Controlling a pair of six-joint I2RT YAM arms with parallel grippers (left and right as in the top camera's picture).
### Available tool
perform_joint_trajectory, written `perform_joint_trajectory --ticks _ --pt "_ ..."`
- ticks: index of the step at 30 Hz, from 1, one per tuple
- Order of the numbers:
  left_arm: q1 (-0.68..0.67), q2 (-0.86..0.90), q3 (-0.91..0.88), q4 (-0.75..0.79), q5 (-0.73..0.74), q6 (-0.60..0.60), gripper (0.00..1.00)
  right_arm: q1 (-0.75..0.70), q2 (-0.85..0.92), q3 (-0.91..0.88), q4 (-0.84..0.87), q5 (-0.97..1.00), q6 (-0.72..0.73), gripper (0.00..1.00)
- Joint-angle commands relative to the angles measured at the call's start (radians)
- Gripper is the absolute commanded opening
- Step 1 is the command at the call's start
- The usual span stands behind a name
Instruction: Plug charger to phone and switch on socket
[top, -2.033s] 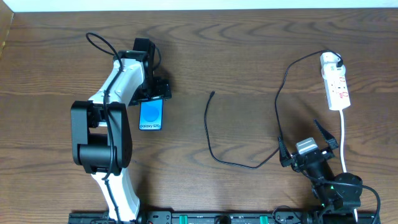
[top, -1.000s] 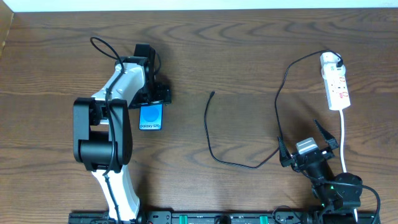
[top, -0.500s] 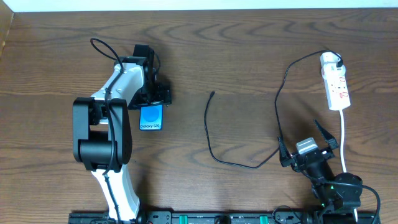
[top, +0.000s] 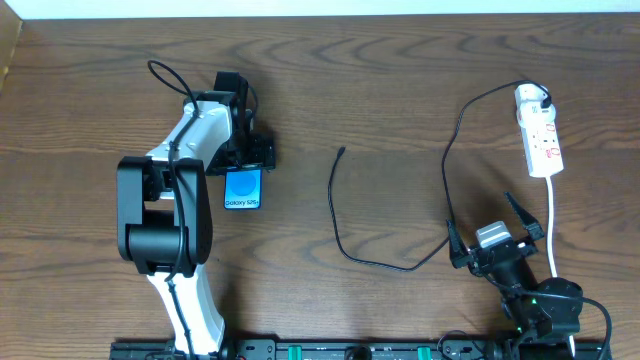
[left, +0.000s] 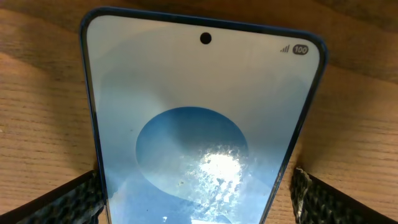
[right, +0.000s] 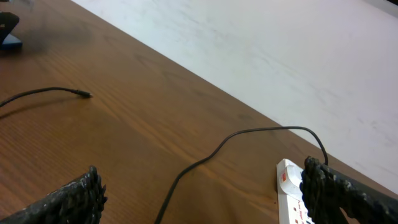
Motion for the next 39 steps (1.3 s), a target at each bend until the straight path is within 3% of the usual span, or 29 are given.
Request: perform_joint_trajectory --ticks 1,10,16,32,39 --pt "0.002 0.026 -0.039 0.016 0.037 0.021 0.96 0.006 -0.005 -0.005 0.001 -0.002 -0.003 0.99" --pt "0.002 0.026 -0.072 0.056 0.037 0.032 0.95 0.006 -0.005 -0.005 0.001 -0.002 -0.003 0.99" --pt "0.002 0.026 -0.072 0.063 0.037 0.032 0.8 0.006 -0.005 -0.005 0.001 -0.002 -0.003 0.99" --pt "0.002 0.008 0.011 -0.024 0.043 0.008 0.79 0.006 -0.005 -0.005 0.001 -0.002 -0.003 0.99" --pt "0.002 -0.067 0.021 -0.025 0.12 -0.015 0.79 0.006 -0.005 -0.005 0.001 -0.002 -0.003 0.99"
